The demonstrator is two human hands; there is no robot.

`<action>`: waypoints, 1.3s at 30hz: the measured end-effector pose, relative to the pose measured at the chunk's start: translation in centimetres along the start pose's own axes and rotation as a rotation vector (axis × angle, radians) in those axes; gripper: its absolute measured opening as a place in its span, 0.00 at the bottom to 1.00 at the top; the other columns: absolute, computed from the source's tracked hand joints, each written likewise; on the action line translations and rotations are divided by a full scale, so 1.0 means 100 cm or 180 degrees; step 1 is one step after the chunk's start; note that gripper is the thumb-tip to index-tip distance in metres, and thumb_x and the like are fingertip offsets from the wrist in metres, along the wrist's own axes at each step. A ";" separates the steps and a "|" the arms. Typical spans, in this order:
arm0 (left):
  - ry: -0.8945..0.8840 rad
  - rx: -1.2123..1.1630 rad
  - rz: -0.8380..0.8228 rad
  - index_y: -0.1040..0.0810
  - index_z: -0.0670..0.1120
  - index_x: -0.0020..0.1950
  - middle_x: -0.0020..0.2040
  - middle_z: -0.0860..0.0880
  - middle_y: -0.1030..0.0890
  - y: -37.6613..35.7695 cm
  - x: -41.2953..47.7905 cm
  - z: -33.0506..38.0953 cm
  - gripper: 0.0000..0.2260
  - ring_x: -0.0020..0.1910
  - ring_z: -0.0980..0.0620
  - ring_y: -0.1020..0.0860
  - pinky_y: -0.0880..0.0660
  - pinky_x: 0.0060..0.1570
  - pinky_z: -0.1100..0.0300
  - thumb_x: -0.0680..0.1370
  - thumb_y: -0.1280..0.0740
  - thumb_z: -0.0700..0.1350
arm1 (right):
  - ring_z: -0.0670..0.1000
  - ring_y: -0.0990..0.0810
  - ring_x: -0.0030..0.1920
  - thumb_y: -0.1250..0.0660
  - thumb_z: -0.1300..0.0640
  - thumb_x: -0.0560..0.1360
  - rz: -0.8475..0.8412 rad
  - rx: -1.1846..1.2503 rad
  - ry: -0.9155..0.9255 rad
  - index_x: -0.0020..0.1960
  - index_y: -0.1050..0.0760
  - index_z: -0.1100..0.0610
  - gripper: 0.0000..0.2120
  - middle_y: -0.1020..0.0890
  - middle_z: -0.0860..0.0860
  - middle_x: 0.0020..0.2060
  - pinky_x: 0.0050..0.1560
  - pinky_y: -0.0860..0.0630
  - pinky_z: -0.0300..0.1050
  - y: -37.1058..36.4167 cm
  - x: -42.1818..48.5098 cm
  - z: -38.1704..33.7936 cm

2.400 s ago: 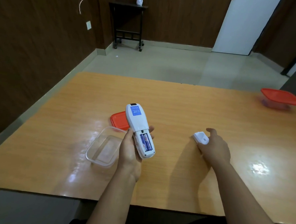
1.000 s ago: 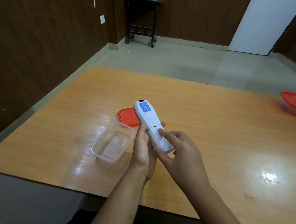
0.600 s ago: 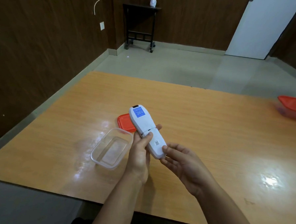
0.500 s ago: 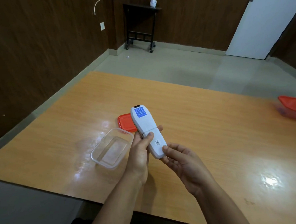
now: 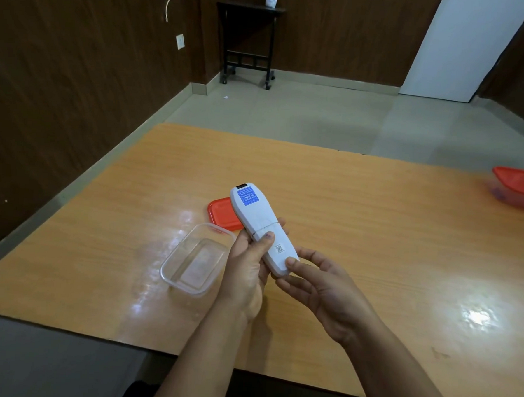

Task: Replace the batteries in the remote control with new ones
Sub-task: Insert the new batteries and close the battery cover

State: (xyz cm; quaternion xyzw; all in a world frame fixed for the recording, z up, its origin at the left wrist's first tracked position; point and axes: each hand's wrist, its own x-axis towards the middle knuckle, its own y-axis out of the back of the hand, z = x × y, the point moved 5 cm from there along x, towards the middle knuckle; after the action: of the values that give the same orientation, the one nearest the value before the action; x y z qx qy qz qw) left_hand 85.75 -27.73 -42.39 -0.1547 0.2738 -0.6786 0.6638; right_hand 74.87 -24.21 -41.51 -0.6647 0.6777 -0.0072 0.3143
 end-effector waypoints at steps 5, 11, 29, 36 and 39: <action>-0.0115 0.0093 0.0067 0.24 0.50 0.56 0.59 0.44 0.18 -0.001 -0.001 0.001 0.11 0.60 0.46 0.21 0.26 0.59 0.50 0.79 0.40 0.37 | 0.51 0.17 0.33 0.32 0.67 0.73 0.0182 0.0012 0.0119 0.54 0.26 0.62 0.11 0.16 0.59 0.37 0.44 0.18 0.44 -0.002 0.000 0.000; -0.0288 0.0201 0.0267 0.23 0.46 0.57 0.55 0.43 0.17 0.000 -0.003 0.003 0.09 0.54 0.47 0.18 0.23 0.51 0.53 0.79 0.39 0.40 | 0.53 0.20 0.34 0.30 0.64 0.72 0.0258 -0.0058 0.0298 0.52 0.26 0.61 0.10 0.17 0.59 0.37 0.38 0.19 0.39 -0.004 -0.002 0.003; 0.0091 0.0873 0.0323 0.23 0.47 0.58 0.52 0.47 0.17 -0.006 -0.001 -0.023 0.16 0.50 0.50 0.18 0.22 0.45 0.59 0.72 0.27 0.45 | 0.45 0.22 0.50 0.34 0.57 0.72 -0.0260 -0.3370 0.0664 0.71 0.42 0.43 0.31 0.25 0.48 0.57 0.48 0.21 0.41 0.013 -0.004 -0.009; 0.0006 0.1777 0.0182 0.25 0.58 0.51 0.56 0.52 0.21 -0.009 0.003 -0.026 0.06 0.50 0.56 0.20 0.25 0.46 0.59 0.75 0.32 0.53 | 0.52 0.21 0.49 0.34 0.49 0.74 0.0485 -0.4011 0.0879 0.59 0.36 0.51 0.17 0.20 0.50 0.50 0.45 0.25 0.47 0.027 0.004 -0.009; -0.0497 0.2327 0.0452 0.29 0.56 0.63 0.59 0.55 0.25 0.002 0.004 -0.010 0.15 0.50 0.62 0.24 0.27 0.53 0.60 0.77 0.34 0.50 | 0.54 0.22 0.48 0.35 0.49 0.73 0.0761 -0.4127 0.0771 0.56 0.34 0.55 0.16 0.23 0.52 0.50 0.43 0.28 0.48 0.033 0.011 -0.012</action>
State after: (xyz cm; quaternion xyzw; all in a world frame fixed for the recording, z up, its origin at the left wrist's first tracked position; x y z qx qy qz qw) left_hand 85.30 -27.96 -43.41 0.0604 -0.0278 -0.6699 0.7394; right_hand 71.47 -25.26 -42.45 -0.6339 0.6444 0.3618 -0.2283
